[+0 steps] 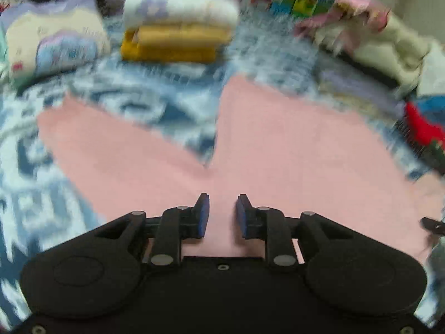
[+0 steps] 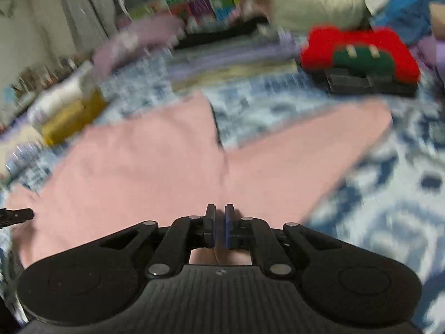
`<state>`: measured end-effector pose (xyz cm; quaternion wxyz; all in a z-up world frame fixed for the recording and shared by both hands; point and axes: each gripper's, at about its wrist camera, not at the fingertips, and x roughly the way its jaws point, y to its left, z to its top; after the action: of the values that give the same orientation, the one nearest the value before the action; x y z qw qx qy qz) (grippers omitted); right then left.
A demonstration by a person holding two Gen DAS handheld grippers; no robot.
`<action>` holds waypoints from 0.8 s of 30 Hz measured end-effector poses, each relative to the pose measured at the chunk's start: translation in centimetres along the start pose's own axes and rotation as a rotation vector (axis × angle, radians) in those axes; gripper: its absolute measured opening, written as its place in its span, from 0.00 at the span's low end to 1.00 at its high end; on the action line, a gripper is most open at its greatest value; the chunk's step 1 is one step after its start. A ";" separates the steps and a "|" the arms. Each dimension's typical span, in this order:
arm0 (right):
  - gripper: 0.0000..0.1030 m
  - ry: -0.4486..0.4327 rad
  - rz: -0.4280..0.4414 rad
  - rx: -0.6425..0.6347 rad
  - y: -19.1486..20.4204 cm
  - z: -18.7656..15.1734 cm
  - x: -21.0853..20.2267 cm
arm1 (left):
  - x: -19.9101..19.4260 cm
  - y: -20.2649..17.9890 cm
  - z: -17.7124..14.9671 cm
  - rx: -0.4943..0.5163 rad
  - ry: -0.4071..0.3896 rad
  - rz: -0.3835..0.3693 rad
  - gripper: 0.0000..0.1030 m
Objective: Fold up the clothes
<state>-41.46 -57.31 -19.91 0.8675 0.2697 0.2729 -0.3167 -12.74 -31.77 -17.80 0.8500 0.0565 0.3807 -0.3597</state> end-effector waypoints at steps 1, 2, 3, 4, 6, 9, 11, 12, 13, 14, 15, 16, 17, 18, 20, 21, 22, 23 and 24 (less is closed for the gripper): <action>0.08 -0.015 0.005 0.016 -0.1 -0.2 -0.4 | -0.2 0.1 -0.2 -0.003 -0.006 0.001 0.23; 0.08 -0.030 0.010 0.032 -0.3 -0.5 -0.9 | -0.8 0.4 -0.1 -0.013 -0.016 -0.001 0.23; 0.08 -0.047 0.013 0.036 -0.3 -0.6 -1.4 | -1.3 0.9 0.0 -0.027 -0.034 0.004 0.23; 0.08 -0.064 0.016 0.040 -0.4 -0.6 -2.0 | -1.8 1.6 0.2 -0.050 -0.054 0.021 0.23; 0.09 -0.078 0.019 0.051 -0.8 -0.9 -2.5 | -2.2 3.5 0.5 -0.130 -0.076 0.049 0.22; 0.10 -0.089 0.019 0.082 -1.6 -1.3 -2.9 | -2.5 5.8 0.6 -0.209 -0.088 0.082 0.20; 0.11 -0.101 0.016 0.112 -2.1 -1.3 -3.0 | -2.7 6.0 0.4 -0.222 -0.089 0.069 0.20; 0.11 -0.107 0.013 0.122 -2.3 -1.4 -3.0 | -2.8 5.8 0.3 -0.217 -0.091 0.056 0.20; 0.11 -0.114 0.008 0.135 -2.4 -1.4 -3.0 | -2.9 5.4 0.2 -0.207 -0.094 0.044 0.20; 0.11 -0.125 0.006 0.152 -2.6 -1.5 -3.1 | -2.9 4.8 0.1 -0.186 -0.097 0.025 0.20; 0.11 -0.134 0.002 0.163 -2.8 -1.4 -3.1 | -2.9 4.0 0.0 -0.157 -0.098 0.001 0.20; 0.12 -0.146 -0.005 0.173 -3.0 -1.4 -3.1 | -2.9 3.3 -0.2 -0.125 -0.098 -0.013 0.20; 0.12 -0.166 -0.004 0.184 -3.3 -1.4 -3.2 | -2.8 2.7 -0.4 -0.093 -0.099 -0.017 0.20; 0.12 -0.184 0.006 0.189 -3.4 -1.4 -3.4 | -2.8 2.0 -0.7 -0.061 -0.099 -0.022 0.21; 0.12 -0.197 0.011 0.174 -3.3 -1.3 -3.5 | -2.8 1.6 -0.9 -0.037 -0.099 -0.016 0.20; 0.12 -0.199 0.012 0.163 -3.2 -1.4 -3.6 | -2.9 1.6 -1.0 -0.034 -0.099 -0.006 0.20; 0.13 -0.195 0.025 0.146 -2.9 -1.3 -3.4 | -3.0 1.7 -1.0 -0.034 -0.101 0.007 0.20; 0.13 -0.190 0.034 0.128 -2.5 -1.4 -3.3 | -3.3 1.7 -1.0 -0.035 -0.106 0.008 0.20; 0.13 -0.183 0.037 0.099 -1.9 -1.5 -3.2 | -3.6 1.7 -1.1 -0.037 -0.112 -0.001 0.20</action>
<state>-45.29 -56.35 -19.45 0.8801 0.2872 0.1716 -0.3370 -13.94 -28.06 -16.41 0.8708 0.0205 0.3390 -0.3554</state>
